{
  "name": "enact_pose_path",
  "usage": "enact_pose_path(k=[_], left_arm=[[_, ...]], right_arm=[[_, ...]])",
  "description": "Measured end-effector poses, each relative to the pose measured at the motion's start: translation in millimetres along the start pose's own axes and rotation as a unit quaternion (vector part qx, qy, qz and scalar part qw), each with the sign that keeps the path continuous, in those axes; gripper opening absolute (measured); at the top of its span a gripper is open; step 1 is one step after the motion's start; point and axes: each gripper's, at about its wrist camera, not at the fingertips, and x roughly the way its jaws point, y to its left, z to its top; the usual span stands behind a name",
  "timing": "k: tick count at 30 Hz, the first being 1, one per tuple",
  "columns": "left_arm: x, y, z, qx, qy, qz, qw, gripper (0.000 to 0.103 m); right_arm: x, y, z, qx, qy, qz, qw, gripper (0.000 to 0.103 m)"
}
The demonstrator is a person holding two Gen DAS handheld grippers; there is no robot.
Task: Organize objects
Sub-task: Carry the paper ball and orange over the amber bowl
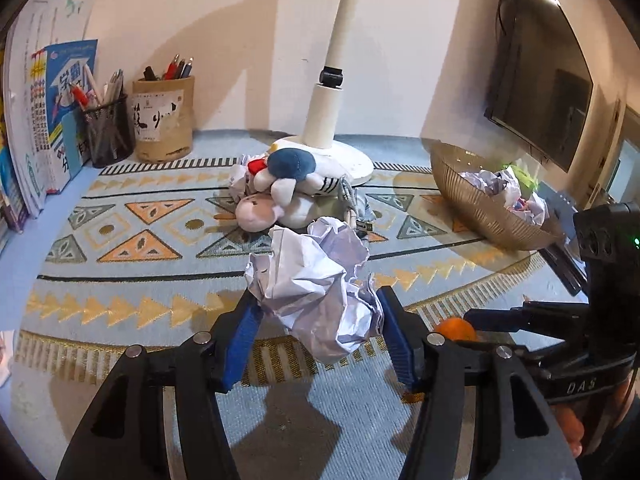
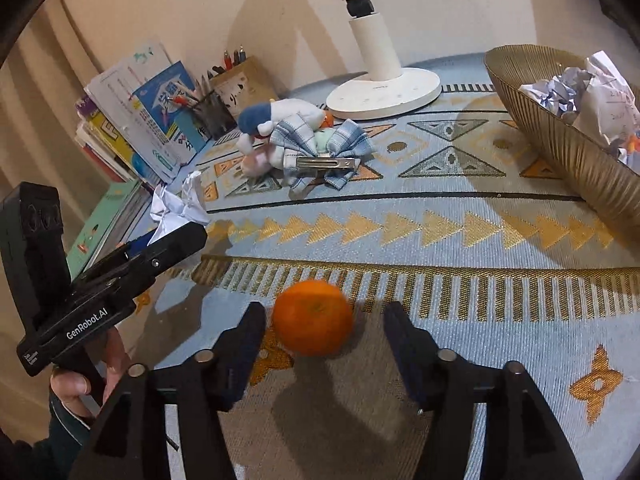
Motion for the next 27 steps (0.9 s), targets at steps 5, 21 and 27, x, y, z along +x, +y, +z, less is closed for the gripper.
enact_pose_path(k=[5,21,27], left_arm=[[0.4,3.7,1.0,-0.008,0.003,-0.001,1.0,0.056],[2.1,-0.1,1.0,-0.001,0.009,0.018,0.9998,0.056],[-17.1,-49.9,21.9,0.073,0.005,0.015,0.9972,0.056]], right_arm=[[4.0,12.5,-1.9,-0.024,0.0,-0.012,1.0,0.063],[14.0,41.0,-7.1,-0.109,0.001,-0.056,0.992,0.039],[-20.4,22.9,-5.1,-0.083,-0.042,-0.038,0.995,0.039]])
